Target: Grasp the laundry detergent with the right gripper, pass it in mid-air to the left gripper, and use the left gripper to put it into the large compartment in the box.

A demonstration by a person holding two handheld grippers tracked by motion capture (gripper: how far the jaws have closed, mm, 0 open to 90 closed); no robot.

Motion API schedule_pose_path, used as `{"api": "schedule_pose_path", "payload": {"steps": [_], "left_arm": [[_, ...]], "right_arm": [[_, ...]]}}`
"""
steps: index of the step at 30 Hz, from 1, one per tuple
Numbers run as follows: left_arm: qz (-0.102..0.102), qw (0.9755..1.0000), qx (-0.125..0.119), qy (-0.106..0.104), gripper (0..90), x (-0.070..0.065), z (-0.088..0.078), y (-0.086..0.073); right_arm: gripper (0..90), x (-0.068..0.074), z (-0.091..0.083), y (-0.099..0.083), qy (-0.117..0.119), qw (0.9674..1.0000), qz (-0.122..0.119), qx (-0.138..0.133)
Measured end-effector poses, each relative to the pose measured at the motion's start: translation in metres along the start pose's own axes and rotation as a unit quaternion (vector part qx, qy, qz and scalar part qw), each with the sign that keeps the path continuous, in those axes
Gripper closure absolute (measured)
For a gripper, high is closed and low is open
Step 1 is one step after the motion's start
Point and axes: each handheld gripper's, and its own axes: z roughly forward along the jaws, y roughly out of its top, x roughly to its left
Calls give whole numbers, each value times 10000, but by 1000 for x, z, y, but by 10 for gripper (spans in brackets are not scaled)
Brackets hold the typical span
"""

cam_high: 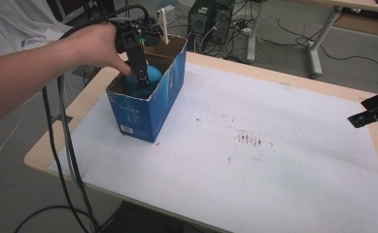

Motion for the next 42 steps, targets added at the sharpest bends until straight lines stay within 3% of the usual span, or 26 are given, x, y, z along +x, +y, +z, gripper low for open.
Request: {"api": "schedule_pose_path", "payload": {"steps": [17, 29, 42], "left_arm": [[-10, 10000, 40, -32, 357, -1, 2, 0], [79, 9999, 106, 9, 224, -2, 0, -1], [242, 9995, -94, 171, 184, -3, -25, 1]], "right_arm": [[131, 1, -2, -1, -2, 10000, -7, -20], [130, 1, -2, -2, 21, 10000, -28, -51], [131, 2, -4, -5, 16, 10000, -41, -71]]}}
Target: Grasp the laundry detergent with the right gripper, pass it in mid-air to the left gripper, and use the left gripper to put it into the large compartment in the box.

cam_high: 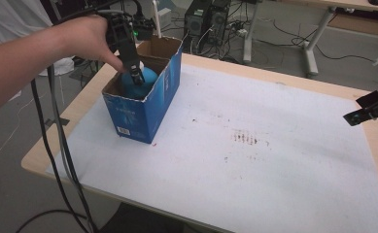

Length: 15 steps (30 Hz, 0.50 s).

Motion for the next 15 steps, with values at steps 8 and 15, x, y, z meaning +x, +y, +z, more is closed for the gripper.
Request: {"api": "schedule_pose_path", "payload": {"steps": [8, 15], "left_arm": [[135, 9994, -290, 126, 176, -4, -23, 10], [441, 9979, -450, 132, 176, -15, -32, 30]], "right_arm": [[130, 2, -3, -4, -39, 10000, 21, -51], [130, 7, -7, -4, -124, 9998, -21, -141]]}}
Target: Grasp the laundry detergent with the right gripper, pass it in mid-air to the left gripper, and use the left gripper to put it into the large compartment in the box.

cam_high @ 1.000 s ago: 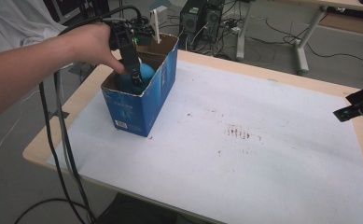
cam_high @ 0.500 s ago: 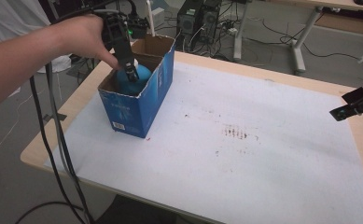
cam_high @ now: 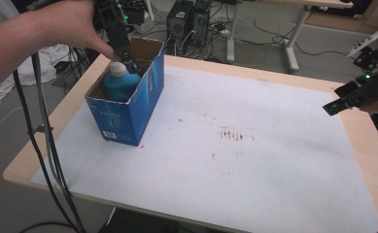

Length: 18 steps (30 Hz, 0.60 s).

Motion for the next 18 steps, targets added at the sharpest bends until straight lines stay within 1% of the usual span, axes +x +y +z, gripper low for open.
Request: {"api": "schedule_pose_path", "payload": {"steps": [1, 4, 5, 6, 7, 8, 9, 10, 11, 18], "left_arm": [[63, 10000, -12, -10, 175, -2, 0, 4], [220, 9997, -63, -38, 176, -8, 1, 16], [292, 9995, -72, -59, 176, -10, 2, 21], [388, 9991, -105, -91, 176, -15, 4, 30], [388, 9991, -105, -91, 176, -15, 4, 30], [440, 9989, -110, -103, 175, -17, 5, 35], [517, 9985, -124, -115, 175, -19, 6, 40], [640, 9977, -140, -156, 176, -23, 7, 49], [640, 9977, -140, -156, 176, -23, 7, 49], [1076, 9936, -160, -294, 176, -40, 17, 80]], "right_arm": [[130, 1, 0, 0, -7, 10000, 33, 3], [131, 4, 0, 1, -40, 10000, 27, -43], [130, 7, -1, 2, -56, 10000, 36, -69], [130, 9, -1, 3, -60, 9999, 50, -90], [130, 9, -1, 3, -60, 9999, 50, -90], [130, 11, -1, 4, -50, 9999, 37, -119], [130, 11, -1, 4, -50, 9999, 37, -119], [130, 14, -1, 5, -77, 9999, 42, -94], [130, 14, -1, 5, -77, 9999, 42, -94], [130, 22, -5, 5, -130, 9998, 45, -160]]}}
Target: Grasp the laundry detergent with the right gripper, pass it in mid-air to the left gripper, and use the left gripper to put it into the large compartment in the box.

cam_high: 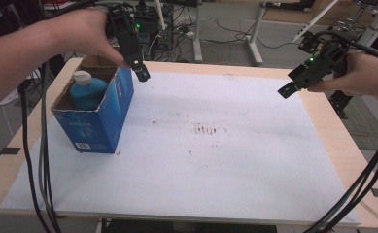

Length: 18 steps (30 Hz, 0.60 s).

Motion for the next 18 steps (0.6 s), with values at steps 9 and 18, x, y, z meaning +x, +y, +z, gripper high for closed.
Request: {"api": "schedule_pose_path", "payload": {"steps": [9, 18], "left_arm": [[297, 9995, -41, -109, 175, -7, 12, 27], [364, 9992, -25, -137, 175, -11, 16, 35]], "right_arm": [[130, 8, -9, -5, -63, 9999, 39, -71], [130, 9, -8, -1, -27, 9999, -48, -107]]}}
